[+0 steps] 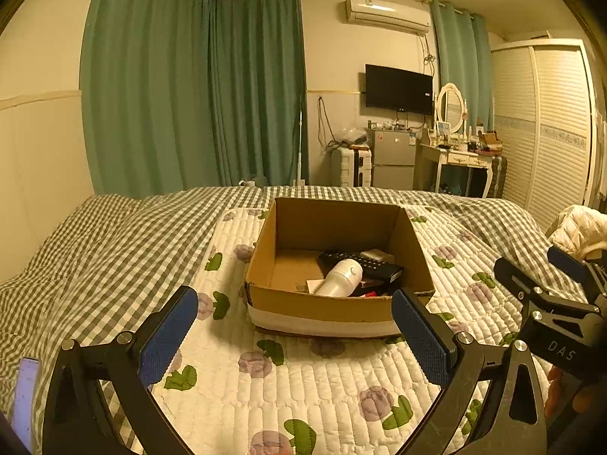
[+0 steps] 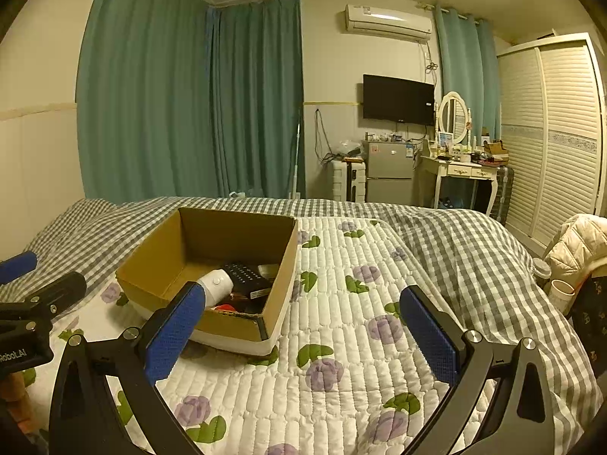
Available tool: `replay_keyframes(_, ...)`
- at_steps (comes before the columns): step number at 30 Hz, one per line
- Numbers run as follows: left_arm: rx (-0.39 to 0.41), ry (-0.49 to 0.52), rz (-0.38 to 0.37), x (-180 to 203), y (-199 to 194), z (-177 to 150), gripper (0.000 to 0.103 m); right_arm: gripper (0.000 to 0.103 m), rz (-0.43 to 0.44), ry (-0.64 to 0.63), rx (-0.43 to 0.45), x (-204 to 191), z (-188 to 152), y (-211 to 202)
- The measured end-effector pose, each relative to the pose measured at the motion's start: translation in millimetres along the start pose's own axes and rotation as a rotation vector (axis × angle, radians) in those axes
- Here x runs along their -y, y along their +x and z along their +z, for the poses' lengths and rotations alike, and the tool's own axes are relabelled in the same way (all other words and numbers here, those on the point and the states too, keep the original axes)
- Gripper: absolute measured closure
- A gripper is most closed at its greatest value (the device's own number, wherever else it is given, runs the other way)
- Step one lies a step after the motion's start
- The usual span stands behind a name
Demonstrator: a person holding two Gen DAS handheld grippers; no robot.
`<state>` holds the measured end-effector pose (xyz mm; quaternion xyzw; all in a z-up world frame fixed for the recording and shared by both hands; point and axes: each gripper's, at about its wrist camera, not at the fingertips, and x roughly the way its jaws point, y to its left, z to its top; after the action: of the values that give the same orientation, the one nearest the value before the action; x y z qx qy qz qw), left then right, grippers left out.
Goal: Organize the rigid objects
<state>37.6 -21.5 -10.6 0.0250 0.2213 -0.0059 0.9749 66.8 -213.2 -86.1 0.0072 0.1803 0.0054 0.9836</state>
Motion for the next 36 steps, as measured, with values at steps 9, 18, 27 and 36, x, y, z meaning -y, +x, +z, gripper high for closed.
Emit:
replay_keyframes(9, -0.008, 0.004, 0.000, 0.6, 0.8, -2.2, 0.000, 0.000, -0.002, 0.007, -0.002, 3.4, -0.3, -0.2)
replay_keyframes(18, -0.008, 0.011, 0.002, 1.0, 0.5, -2.7, 0.000, 0.000, 0.001, 0.001, -0.009, -0.1, -1.5, 1.8)
replay_keyframes(27, -0.005, 0.013, 0.004, 1.5, 0.1, -2.6, 0.000, 0.000, 0.010, -0.001, -0.016, -1.2, -3.2, 3.5)
replay_keyframes(36, -0.003, 0.018, 0.009, 0.8, -0.1, -2.9, 0.000, 0.000, 0.018, -0.003, -0.024, -2.7, -4.3, 5.3)
